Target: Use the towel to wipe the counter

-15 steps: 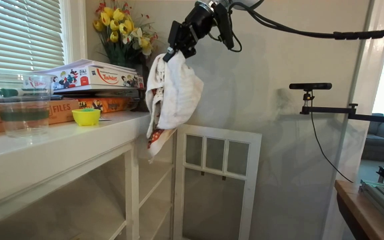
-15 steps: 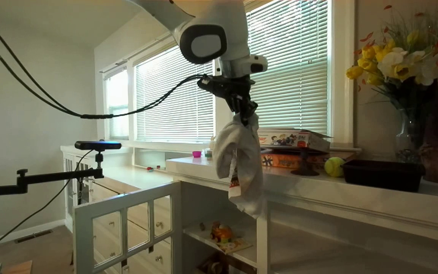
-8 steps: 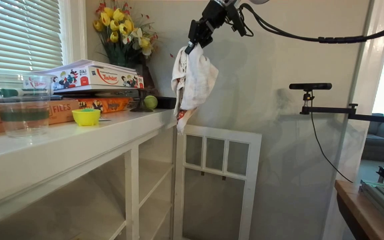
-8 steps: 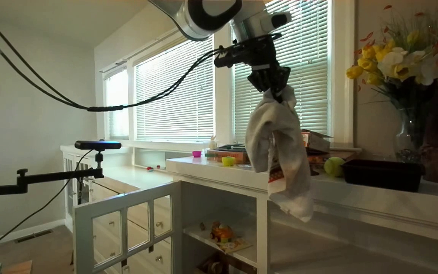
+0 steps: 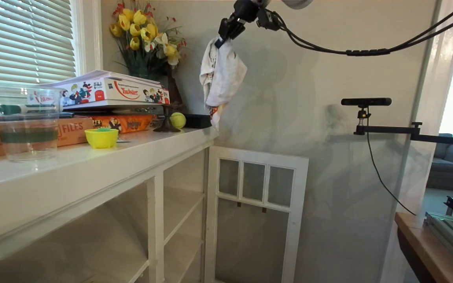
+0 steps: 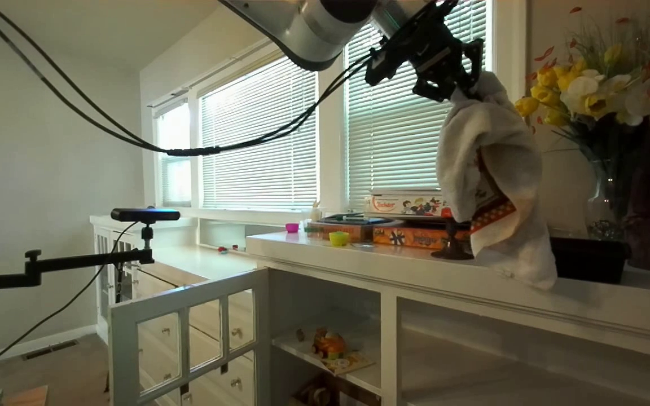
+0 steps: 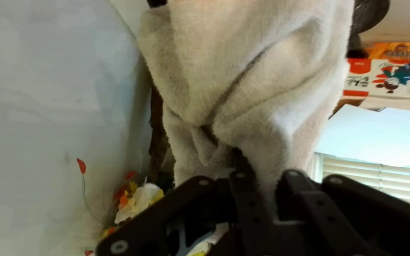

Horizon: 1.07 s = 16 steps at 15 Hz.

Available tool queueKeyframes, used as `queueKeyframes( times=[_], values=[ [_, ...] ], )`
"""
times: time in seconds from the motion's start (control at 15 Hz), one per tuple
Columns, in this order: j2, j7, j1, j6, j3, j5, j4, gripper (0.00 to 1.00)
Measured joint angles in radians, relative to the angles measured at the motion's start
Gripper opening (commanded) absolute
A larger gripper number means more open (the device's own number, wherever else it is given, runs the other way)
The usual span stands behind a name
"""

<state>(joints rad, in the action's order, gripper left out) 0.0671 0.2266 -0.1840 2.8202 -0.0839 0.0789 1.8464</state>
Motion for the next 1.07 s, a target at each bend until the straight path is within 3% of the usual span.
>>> queueKeyframes(
  times=[0.6,0.93,1.0,1.07],
  values=[
    [0.368,0.271,-0.023,0.319,0.008,0.027,-0.273,0.04],
    [0.616,0.335,-0.132,0.399,0.115,0.027,-0.449,0.04],
    [0.658,0.341,-0.154,0.399,0.142,0.027,-0.484,0.39],
    [0.696,0.342,-0.173,0.399,0.165,0.027,-0.517,0.41]
  ],
)
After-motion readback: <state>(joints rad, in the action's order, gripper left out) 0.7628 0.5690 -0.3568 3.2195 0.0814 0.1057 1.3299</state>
